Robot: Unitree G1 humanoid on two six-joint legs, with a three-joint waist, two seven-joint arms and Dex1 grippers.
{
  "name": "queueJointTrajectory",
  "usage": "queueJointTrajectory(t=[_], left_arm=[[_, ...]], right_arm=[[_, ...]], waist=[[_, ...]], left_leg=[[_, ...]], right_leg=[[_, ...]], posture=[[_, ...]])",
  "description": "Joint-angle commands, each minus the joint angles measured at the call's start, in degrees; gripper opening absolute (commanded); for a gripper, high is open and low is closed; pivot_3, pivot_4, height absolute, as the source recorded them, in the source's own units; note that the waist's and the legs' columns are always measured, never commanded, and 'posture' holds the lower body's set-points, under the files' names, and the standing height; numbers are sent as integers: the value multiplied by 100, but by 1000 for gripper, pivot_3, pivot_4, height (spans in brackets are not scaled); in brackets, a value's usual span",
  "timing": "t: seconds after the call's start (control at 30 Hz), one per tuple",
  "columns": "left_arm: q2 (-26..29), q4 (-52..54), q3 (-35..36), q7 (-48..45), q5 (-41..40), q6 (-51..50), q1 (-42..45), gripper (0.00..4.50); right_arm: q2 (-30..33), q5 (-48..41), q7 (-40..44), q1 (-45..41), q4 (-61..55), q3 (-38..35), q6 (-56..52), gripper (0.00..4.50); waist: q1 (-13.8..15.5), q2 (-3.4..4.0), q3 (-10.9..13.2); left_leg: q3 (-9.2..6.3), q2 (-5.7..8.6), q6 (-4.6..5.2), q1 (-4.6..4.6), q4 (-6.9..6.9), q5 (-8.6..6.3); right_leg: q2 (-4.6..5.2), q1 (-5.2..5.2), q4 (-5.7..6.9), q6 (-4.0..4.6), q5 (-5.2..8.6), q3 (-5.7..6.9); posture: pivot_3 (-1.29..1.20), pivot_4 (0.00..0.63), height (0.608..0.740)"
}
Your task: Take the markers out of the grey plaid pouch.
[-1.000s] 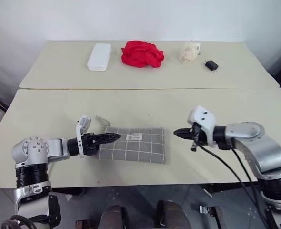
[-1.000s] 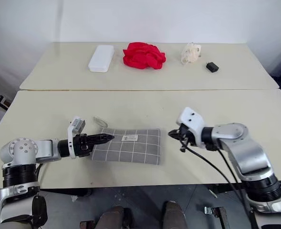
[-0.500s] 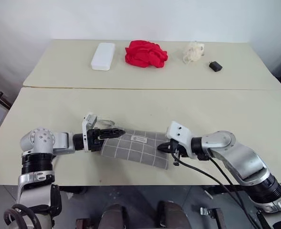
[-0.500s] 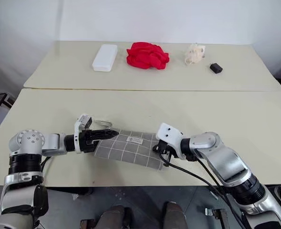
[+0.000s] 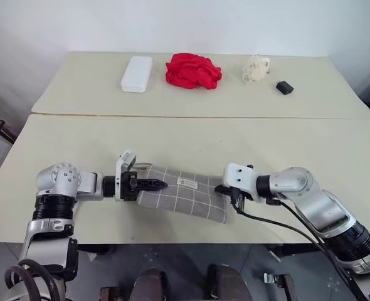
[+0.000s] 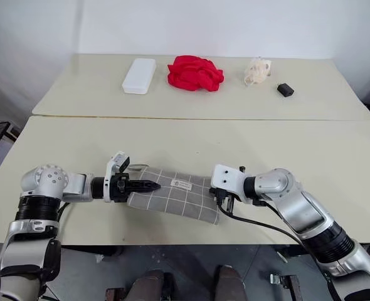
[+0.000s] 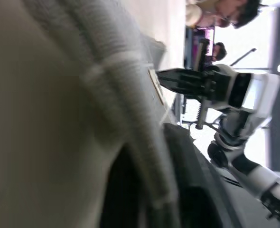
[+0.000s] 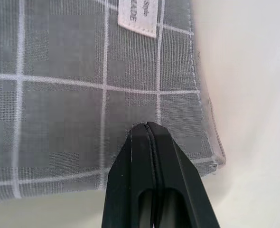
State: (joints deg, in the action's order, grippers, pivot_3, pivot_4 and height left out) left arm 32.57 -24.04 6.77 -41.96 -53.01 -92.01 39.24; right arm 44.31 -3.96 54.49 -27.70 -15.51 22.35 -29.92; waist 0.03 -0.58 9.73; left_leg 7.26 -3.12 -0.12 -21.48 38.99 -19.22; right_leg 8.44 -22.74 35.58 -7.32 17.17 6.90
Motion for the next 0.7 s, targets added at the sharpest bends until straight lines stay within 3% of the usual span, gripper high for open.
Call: queueJointTrajectory(t=[0.03,0.3,0.43,0.53,0.6,0.7], left_arm=[[42,9,-363,-273,-344,-49,-69,23],[6,139,-465,-198,-435,-49,-159,23],[102,637,-100,-413,-336,195,-342,23],[494,1318,-81,-1162,-39,1443,-726,23],[690,1605,-59,-1749,281,2520,-992,0],[484,1644,588,-2086,565,4265,-1194,0]], right_arm=[[76,254,11,90,80,-7,294,0],[-115,226,9,178,124,-225,833,0],[-405,-755,380,412,-130,-846,1153,0],[-495,-1753,571,634,-458,-1507,666,0],[-456,-2281,584,749,-643,-1926,334,584],[-323,-3163,465,810,-855,-2659,-359,1620]], waist=[[-3,0,0],[-4,-1,0],[-10,-3,4],[-18,-14,34],[-22,-17,39],[-13,-10,45]], left_leg=[[-1,-1,0,0,1,0],[-1,0,0,-5,-2,0],[-1,-1,0,-5,-4,0],[-2,-2,0,-6,-3,0],[-10,-7,-1,-10,-3,0],[-11,-11,-1,-12,-4,-1]], right_leg=[[0,0,0,0,0,1],[0,-1,-4,0,0,6],[-1,-1,-6,0,0,6],[-1,-2,-6,0,0,6],[-4,-7,-6,0,0,8],[-5,-12,-11,2,1,6]], posture=[[0,150,740],[0,150,740],[0,150,740],[0,150,740],[0,150,740],[0,150,740]])
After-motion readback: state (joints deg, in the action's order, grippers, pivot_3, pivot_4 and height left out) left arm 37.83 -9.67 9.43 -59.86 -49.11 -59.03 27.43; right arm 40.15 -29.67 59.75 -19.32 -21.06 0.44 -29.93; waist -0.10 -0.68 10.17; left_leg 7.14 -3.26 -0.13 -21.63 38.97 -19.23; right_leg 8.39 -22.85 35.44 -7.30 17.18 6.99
